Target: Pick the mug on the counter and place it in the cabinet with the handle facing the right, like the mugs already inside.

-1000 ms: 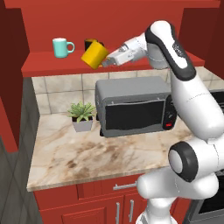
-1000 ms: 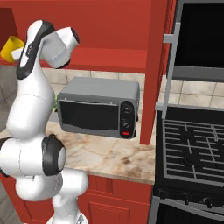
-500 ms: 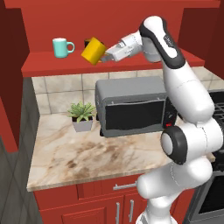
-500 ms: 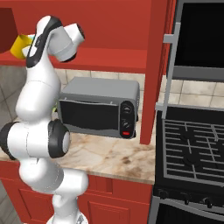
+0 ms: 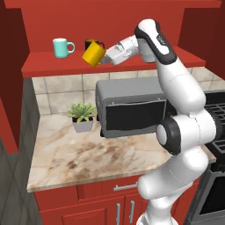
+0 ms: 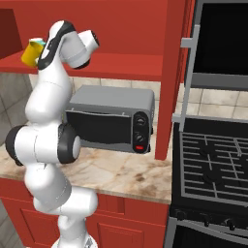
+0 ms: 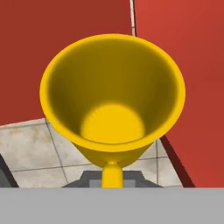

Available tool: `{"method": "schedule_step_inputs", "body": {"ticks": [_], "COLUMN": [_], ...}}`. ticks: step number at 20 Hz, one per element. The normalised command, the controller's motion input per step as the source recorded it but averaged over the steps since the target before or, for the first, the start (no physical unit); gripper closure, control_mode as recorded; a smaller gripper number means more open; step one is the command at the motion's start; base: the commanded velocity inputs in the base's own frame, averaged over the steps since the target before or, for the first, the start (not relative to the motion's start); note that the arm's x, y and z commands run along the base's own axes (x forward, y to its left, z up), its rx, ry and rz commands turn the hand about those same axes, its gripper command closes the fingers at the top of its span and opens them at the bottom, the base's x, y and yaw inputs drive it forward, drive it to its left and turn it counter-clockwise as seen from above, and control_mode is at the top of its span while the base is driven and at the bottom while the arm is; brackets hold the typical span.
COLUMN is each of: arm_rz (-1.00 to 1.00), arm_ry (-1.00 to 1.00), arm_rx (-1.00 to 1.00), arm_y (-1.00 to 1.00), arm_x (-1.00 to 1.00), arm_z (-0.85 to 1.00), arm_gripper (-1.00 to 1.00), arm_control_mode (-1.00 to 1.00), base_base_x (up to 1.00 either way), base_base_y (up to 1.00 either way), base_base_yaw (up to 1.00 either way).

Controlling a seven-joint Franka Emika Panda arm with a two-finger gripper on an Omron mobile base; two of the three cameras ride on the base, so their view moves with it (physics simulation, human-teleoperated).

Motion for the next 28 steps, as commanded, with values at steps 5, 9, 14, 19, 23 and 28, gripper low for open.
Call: {"method": "schedule_step_inputs", "body": {"ticks": [5, 9, 14, 19, 23, 28], "arm_rz": [0.00, 0.00, -0.01, -0.02, -0.02, -0.02], "arm_ry": [-0.08, -0.05, -0.01, 0.00, 0.00, 0.00], "arm_rx": [0.00, 0.00, 0.00, -0.03, -0.07, -0.09], "arm_y": [0.00, 0.00, 0.00, 0.00, 0.00, 0.01], "arm_x": [0.44, 0.49, 0.49, 0.49, 0.41, 0.21], "arm_z": [-0.01, 0.00, 0.00, 0.00, -0.03, -0.08], "arm_gripper": [1.00, 1.00, 1.00, 1.00, 1.00, 1.00], "arm_control_mode": [-1.00, -1.00, -1.00, -1.00, -1.00, -1.00], "base_base_x": [0.00, 0.00, 0.00, 0.00, 0.00, 0.00], "base_base_y": [0.00, 0.00, 0.00, 0.00, 0.00, 0.00], "base_base_yaw": [0.00, 0.00, 0.00, 0.00, 0.00, 0.00]}}
